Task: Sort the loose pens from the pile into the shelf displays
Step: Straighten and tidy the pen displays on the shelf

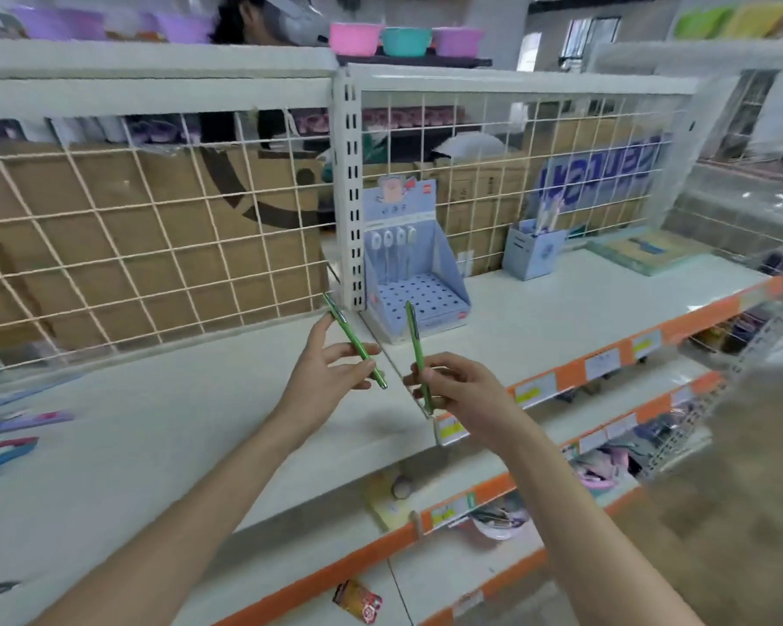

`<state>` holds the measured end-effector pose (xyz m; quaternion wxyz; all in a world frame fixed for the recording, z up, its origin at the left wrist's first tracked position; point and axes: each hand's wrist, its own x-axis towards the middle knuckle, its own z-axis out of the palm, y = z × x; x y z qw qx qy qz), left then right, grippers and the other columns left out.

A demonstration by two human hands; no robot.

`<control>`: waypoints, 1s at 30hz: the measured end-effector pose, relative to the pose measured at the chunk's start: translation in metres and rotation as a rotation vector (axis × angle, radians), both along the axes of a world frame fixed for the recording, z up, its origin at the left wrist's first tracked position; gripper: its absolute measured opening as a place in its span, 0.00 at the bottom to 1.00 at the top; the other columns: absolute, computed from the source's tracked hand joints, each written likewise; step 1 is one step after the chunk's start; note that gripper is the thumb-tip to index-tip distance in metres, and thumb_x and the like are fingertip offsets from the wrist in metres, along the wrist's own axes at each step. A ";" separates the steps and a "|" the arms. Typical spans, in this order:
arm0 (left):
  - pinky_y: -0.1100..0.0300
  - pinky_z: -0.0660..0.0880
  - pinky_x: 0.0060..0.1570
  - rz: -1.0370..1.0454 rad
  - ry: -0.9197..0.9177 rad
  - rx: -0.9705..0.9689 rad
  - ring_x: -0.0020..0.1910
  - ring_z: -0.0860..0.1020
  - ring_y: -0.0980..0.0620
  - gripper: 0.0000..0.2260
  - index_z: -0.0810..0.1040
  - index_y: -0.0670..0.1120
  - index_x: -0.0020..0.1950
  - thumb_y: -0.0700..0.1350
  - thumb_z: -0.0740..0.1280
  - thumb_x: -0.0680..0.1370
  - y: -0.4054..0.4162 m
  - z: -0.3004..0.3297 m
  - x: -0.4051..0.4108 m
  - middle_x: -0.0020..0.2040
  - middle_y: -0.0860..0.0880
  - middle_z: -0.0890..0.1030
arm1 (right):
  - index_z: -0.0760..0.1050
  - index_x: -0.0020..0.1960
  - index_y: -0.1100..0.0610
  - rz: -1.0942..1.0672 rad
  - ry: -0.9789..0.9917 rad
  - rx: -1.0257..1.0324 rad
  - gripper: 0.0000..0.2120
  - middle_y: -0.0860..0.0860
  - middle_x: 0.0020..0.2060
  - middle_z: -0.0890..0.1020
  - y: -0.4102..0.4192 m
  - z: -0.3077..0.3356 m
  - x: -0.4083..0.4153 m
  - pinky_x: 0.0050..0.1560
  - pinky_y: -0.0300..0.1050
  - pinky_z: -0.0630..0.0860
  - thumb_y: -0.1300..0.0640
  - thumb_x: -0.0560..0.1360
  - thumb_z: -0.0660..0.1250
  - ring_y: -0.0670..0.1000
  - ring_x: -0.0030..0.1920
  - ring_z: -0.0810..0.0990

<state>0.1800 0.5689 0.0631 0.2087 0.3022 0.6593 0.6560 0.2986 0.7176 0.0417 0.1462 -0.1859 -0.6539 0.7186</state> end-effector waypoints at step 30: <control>0.61 0.79 0.40 -0.425 -0.166 -0.033 0.36 0.82 0.47 0.43 0.48 0.54 0.75 0.30 0.70 0.71 0.504 -0.028 0.131 0.48 0.43 0.81 | 0.74 0.56 0.65 -0.615 -0.082 0.027 0.13 0.60 0.41 0.78 0.432 0.014 0.173 0.39 0.39 0.80 0.72 0.73 0.66 0.52 0.39 0.82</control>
